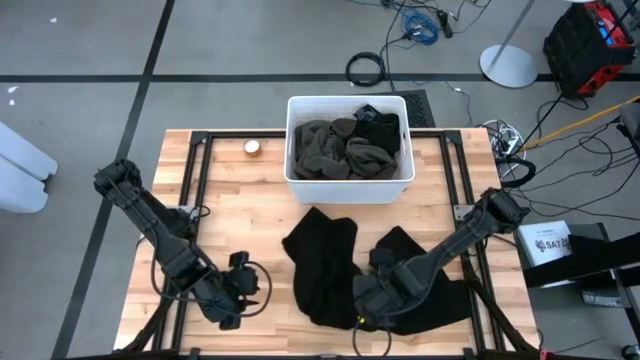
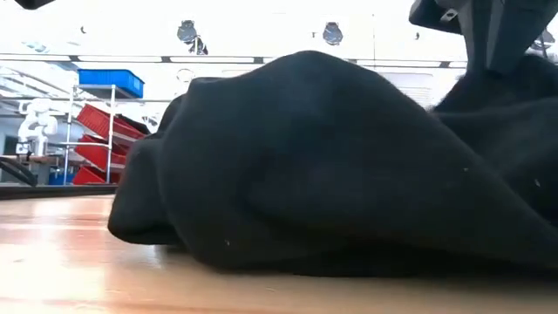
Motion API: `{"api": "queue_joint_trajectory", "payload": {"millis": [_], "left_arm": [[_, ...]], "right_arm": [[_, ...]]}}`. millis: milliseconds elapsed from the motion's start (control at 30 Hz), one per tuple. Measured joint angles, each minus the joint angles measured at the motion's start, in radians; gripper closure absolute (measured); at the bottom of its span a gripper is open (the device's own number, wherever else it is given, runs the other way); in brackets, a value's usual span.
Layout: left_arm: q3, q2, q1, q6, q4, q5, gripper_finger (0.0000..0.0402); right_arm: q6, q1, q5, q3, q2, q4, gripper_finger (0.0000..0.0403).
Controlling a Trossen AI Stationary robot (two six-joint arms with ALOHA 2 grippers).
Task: Fold laundry
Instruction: Fold the black shirt
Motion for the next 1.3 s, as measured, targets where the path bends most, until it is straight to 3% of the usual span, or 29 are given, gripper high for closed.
{"api": "queue_joint_trajectory", "payload": {"millis": [333, 500, 600, 900, 967, 1133, 1300], "left_arm": [[0.0, 0.0, 0.005, 0.0, 0.002, 0.0, 0.0233], [0.0, 0.0, 0.005, 0.0, 0.008, 0.0, 0.0233], [0.0, 0.0, 0.005, 0.0, 0.008, 0.0, 0.0233], [0.0, 0.0, 0.003, 0.0, 0.007, 0.0, 0.0233], [0.0, 0.0, 0.003, 0.0, 0.007, 0.0, 0.0233], [0.0, 0.0, 0.003, 0.0, 0.006, 0.0, 0.0233], [0.0, 0.0, 0.003, 0.0, 0.007, -0.001, 0.0233]], "right_arm": [[-0.018, -0.014, 0.048, 0.0, 0.0, 0.057, 0.022], [-0.117, -0.029, 0.035, 0.0, 0.036, 0.226, 0.0199], [-0.127, -0.041, 0.017, -0.001, 0.063, 0.216, 0.0199], [-0.115, -0.068, -0.079, -0.007, 0.17, 0.118, 0.0231], [-0.111, -0.069, -0.086, -0.007, 0.179, 0.088, 0.0259], [-0.144, -0.069, -0.076, -0.005, 0.178, 0.028, 0.0385], [-0.141, -0.055, 0.015, 0.089, 0.161, -0.173, 0.0397]]}}
